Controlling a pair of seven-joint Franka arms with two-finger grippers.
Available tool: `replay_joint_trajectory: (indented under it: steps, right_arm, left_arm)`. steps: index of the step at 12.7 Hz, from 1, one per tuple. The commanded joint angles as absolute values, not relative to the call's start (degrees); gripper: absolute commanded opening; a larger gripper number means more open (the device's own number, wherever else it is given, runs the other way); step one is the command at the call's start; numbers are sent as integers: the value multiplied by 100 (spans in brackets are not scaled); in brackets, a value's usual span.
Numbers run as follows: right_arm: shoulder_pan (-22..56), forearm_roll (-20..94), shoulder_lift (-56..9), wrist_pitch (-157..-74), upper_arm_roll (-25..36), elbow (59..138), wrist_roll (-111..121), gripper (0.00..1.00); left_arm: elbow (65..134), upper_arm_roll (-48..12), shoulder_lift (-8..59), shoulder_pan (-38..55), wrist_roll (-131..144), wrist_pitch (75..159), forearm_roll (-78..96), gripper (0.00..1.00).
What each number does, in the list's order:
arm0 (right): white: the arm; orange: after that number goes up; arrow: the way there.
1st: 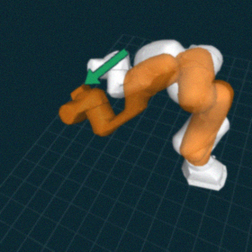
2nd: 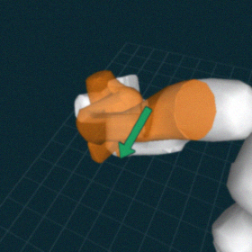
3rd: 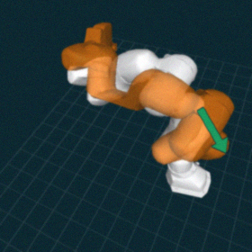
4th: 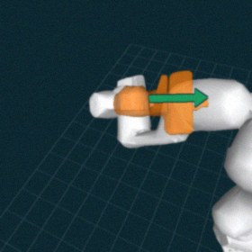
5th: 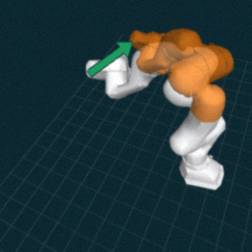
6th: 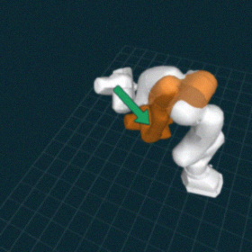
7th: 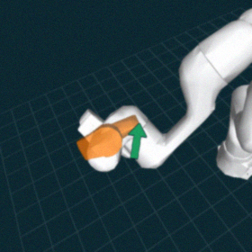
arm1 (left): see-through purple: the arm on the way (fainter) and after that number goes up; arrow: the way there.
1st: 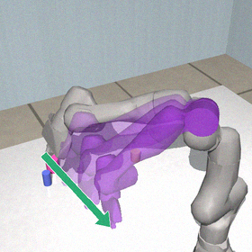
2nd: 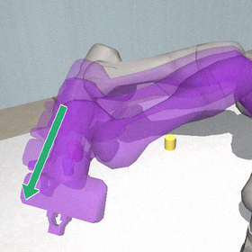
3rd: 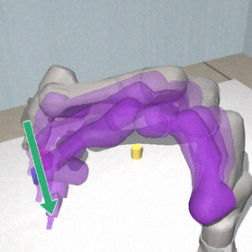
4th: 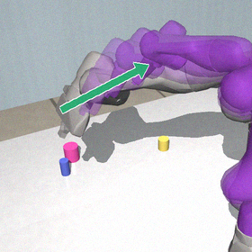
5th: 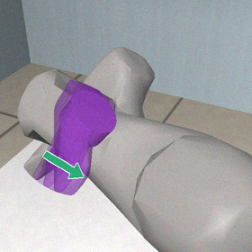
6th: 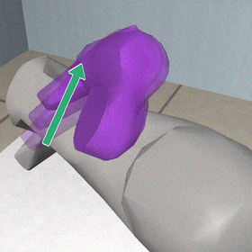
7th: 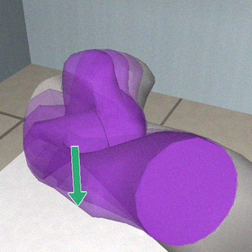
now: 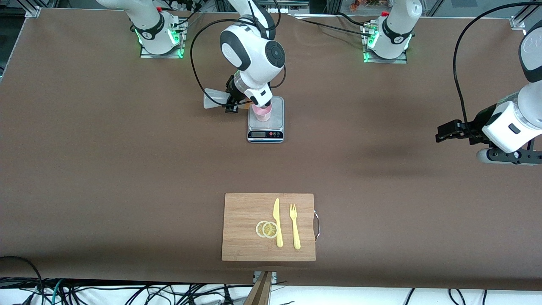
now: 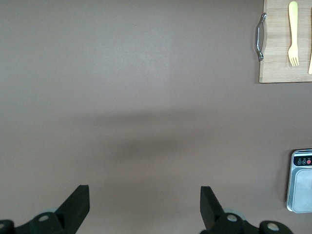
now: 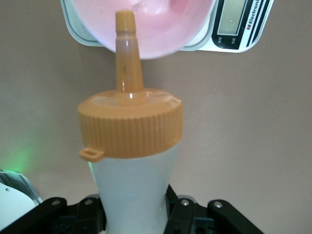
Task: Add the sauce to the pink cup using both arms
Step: 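Tilt the bottle nozzle into the pink cup with the right gripper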
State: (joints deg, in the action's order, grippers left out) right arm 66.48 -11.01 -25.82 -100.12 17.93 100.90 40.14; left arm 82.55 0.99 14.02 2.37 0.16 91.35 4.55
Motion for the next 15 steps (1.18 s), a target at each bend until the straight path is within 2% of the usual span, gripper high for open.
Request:
replay_joint_trajectory:
  steps: [1, 15]
  right_arm:
    - [6724, -1213, -2487, -9905, 1811, 10107, 3867, 16]
    - [6636, -1072, -2365, -10046, 1863, 10125, 3946, 16]
  left_arm:
    - [8042, 114, 1503, 246, -70, 9000, 457, 100]
    - [8042, 114, 1503, 237, -70, 9000, 457, 100]
